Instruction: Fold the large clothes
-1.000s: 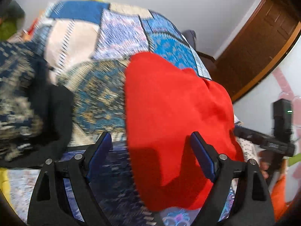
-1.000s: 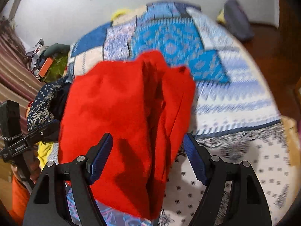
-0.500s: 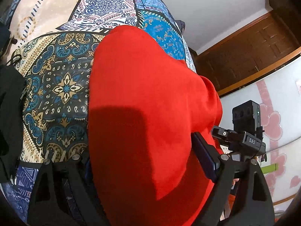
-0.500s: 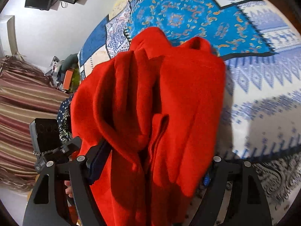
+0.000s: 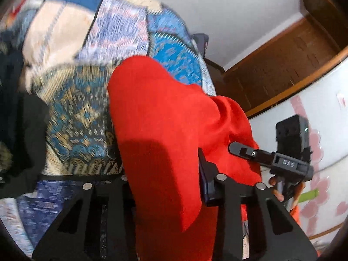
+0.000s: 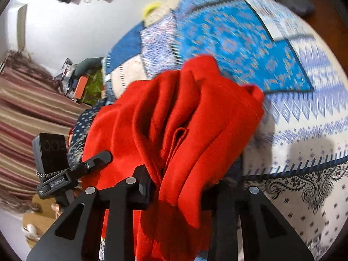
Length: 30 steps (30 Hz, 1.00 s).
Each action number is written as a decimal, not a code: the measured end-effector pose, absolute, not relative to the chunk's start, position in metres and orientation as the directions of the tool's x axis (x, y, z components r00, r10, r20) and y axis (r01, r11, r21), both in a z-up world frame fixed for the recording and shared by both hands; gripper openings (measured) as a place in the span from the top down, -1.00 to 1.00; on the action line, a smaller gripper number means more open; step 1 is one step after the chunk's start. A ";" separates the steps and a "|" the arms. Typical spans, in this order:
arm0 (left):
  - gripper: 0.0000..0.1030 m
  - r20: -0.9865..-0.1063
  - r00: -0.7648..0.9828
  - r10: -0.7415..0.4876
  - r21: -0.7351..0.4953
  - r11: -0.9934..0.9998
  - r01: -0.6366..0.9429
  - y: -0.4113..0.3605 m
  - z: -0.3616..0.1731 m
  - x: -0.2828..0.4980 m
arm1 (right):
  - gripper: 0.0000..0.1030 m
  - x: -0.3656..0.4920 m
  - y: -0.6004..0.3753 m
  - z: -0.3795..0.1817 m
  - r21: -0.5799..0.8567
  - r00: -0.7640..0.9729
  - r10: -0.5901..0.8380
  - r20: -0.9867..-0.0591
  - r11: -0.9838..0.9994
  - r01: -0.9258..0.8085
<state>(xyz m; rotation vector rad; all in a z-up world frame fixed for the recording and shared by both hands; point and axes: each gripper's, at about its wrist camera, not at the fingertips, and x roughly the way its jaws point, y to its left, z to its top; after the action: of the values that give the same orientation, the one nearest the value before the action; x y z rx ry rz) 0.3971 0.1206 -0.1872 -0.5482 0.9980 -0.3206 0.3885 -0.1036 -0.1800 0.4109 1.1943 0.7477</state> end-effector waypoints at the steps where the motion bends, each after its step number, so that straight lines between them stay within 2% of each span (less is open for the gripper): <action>1: 0.30 -0.699 0.521 -0.490 -0.566 0.824 0.015 0.122 -0.179 0.394 | 0.51 0.383 -0.098 -0.165 0.638 0.185 0.709 -0.681 0.698 -0.326; 10: 0.30 -0.606 0.659 -0.446 -0.564 0.825 0.040 0.204 -0.078 0.344 | 0.51 0.360 -0.016 -0.071 0.604 0.238 0.759 -0.606 0.634 -0.483; 18: 0.29 -0.593 0.733 -0.333 -0.513 0.858 -0.025 0.306 -0.030 0.315 | 0.51 0.362 0.090 -0.049 0.614 0.189 0.812 -0.552 0.550 -0.566; 24: 0.29 -0.625 0.743 -0.241 -0.482 0.867 -0.124 0.378 -0.038 0.309 | 0.51 0.375 0.166 -0.075 0.646 0.105 0.830 -0.548 0.500 -0.576; 30: 0.29 -0.695 0.694 -0.186 -0.482 0.837 -0.258 0.439 -0.093 0.324 | 0.51 0.394 0.224 -0.132 0.678 0.018 0.809 -0.588 0.505 -0.535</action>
<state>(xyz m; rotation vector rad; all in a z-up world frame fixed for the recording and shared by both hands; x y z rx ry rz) 0.3238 0.4393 -0.0930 -0.5940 0.8153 0.0428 0.3940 0.2241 -0.1319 0.2983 1.1379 1.0671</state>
